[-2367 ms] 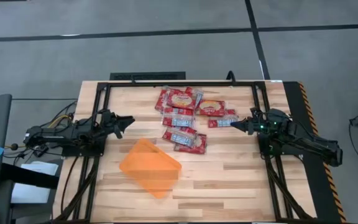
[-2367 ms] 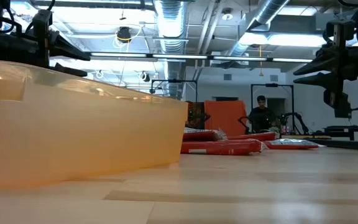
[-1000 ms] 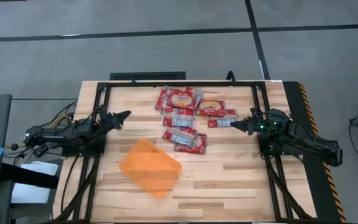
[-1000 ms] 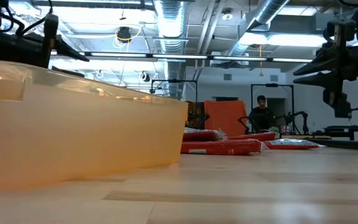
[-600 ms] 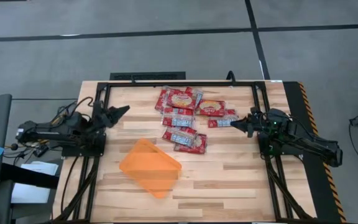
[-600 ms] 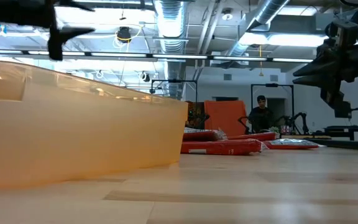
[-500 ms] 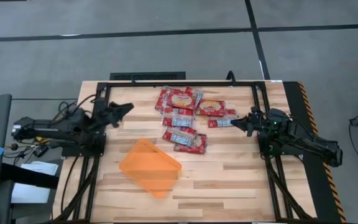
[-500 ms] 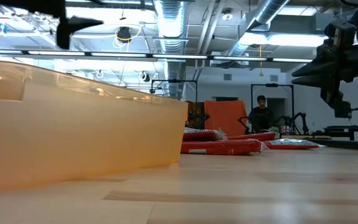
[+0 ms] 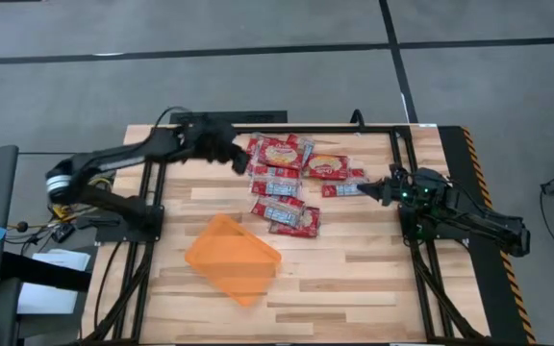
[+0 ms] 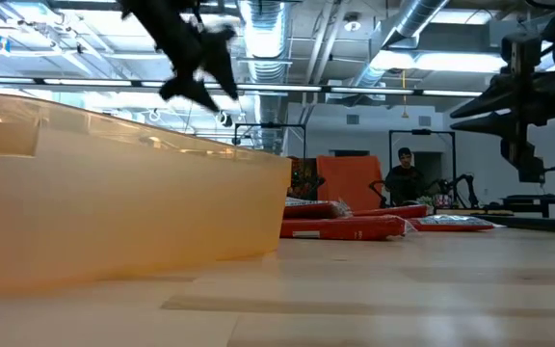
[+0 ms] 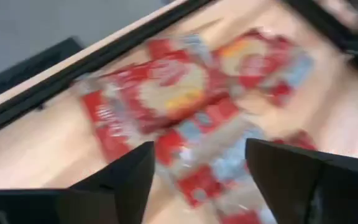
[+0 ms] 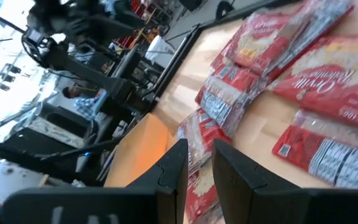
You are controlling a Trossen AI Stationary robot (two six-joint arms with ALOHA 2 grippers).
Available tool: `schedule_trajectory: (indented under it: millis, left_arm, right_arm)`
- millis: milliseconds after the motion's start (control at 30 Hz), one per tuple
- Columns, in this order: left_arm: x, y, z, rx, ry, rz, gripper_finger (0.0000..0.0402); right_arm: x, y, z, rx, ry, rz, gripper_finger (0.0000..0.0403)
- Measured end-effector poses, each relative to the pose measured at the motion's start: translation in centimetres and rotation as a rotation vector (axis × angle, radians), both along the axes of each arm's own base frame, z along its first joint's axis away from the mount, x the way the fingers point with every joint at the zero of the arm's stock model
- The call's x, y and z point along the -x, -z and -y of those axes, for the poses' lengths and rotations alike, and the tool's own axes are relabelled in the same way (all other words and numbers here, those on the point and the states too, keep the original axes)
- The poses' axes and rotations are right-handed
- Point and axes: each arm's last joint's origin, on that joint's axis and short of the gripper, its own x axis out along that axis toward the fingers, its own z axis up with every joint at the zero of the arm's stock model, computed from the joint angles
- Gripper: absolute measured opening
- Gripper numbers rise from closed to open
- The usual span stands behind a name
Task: Sort popcorn bags into baskets
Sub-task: Put the popcorn bag into the orange bin
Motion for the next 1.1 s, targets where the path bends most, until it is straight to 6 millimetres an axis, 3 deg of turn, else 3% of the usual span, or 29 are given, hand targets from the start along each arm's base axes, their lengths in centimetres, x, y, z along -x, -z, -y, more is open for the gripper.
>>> schedule_trajectory:
  millis: [200, 300, 500, 800, 933, 1100]
  left_arm:
    - [0.3, 5.3, -6.9, 0.174, -0.083, -0.079, 0.0287]
    - [-0.3, 7.9, -8.9, 0.254, -0.057, -0.065, 0.0290]
    - [-1.6, 12.1, -10.3, 0.279, -0.128, -0.133, 0.0290]
    - [-2.8, 16.2, -11.5, 0.392, -0.157, -0.088, 0.0286]
    - [-3.2, 17.0, -11.5, 0.448, -0.150, -0.062, 0.0234]
    - [-2.8, 17.4, -11.4, 0.459, -0.182, -0.106, 0.0093]
  right_arm:
    - [0.0, 0.0, 0.1, 0.017, 0.037, -0.007, 0.0098]
    - [0.1, 0.0, 0.2, 0.021, 0.061, -0.015, 0.0098]
    - [0.1, 0.1, 0.3, 0.031, 0.097, -0.027, 0.0098]
    - [0.1, 0.1, 0.3, 0.040, 0.109, -0.032, 0.0098]
    - [0.1, 0.1, 0.3, 0.040, 0.110, -0.033, 0.0098]
    - [0.2, 0.1, 0.3, 0.042, 0.124, -0.034, 0.0098]
